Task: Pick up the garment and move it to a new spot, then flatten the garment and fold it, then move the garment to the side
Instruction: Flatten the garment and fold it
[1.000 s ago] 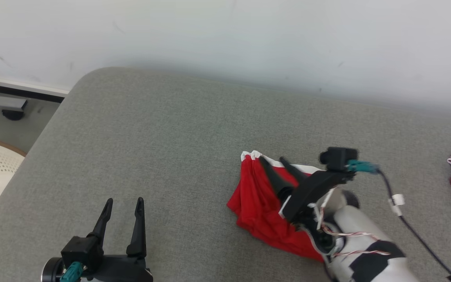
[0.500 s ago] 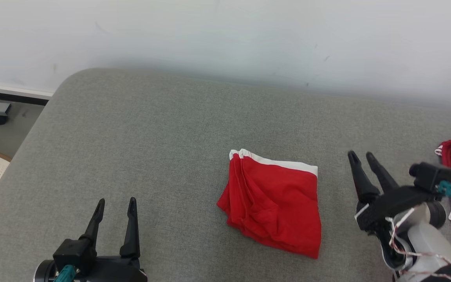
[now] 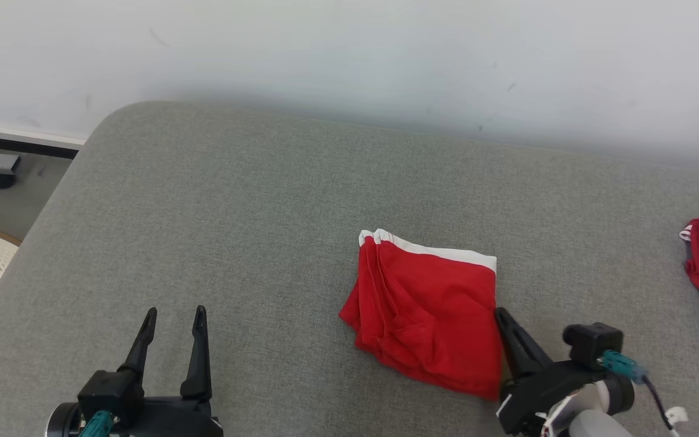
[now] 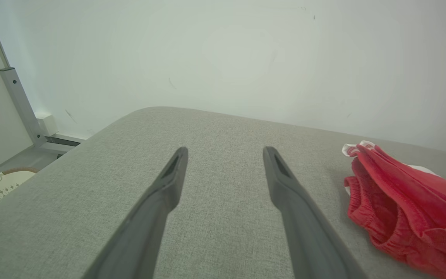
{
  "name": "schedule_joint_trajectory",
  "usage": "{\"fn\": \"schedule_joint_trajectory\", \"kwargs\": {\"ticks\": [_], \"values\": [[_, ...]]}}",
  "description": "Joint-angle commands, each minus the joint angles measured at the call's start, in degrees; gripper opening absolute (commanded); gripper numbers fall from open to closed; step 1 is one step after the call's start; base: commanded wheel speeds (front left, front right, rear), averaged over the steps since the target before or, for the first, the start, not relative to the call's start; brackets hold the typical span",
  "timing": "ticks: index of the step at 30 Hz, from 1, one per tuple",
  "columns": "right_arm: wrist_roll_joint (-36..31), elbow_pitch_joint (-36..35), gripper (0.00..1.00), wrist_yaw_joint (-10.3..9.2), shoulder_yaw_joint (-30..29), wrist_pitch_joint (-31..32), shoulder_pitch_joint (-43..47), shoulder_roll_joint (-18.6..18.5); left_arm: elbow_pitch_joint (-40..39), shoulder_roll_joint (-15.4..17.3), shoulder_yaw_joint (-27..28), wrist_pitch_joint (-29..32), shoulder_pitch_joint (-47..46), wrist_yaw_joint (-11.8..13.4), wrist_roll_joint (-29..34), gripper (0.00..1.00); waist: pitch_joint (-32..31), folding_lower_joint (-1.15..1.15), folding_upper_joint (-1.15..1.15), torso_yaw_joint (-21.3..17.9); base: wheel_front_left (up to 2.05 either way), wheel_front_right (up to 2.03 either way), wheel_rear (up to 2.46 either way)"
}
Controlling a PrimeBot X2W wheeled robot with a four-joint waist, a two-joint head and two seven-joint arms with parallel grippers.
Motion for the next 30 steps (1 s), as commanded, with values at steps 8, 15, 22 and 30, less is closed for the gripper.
{"fn": "schedule_joint_trajectory", "kwargs": {"ticks": [8,15,22,30], "values": [[-3.5,6.3,0.00,-0.09,5.3,-2.6,-3.6,3.1,-0.6,0.7,0.7,-0.2,1.9,0.7,1.7,1.00,-0.3,0.01,0.00,0.8,0.00,0.00,0.00],[-4.5,6.4,0.00,-0.09,8.4,-2.8,-4.0,6.4,-0.7,1.0,0.9,-0.2,2.5,0.8,2.0,1.00,-0.7,0.01,0.00,1.8,0.00,0.00,0.00],[-4.3,5.4,0.00,-0.09,13.0,-2.8,-3.2,9.0,-0.5,1.0,0.8,-0.2,2.7,0.9,2.0,1.00,-0.9,0.01,0.00,2.3,0.00,0.00,0.00],[-0.8,4.2,0.00,-0.09,15.0,-2.8,-4.0,9.6,-0.7,1.0,1.1,-0.2,3.3,1.4,1.9,1.00,-1.4,0.01,0.00,1.6,0.00,0.00,0.00]]}}
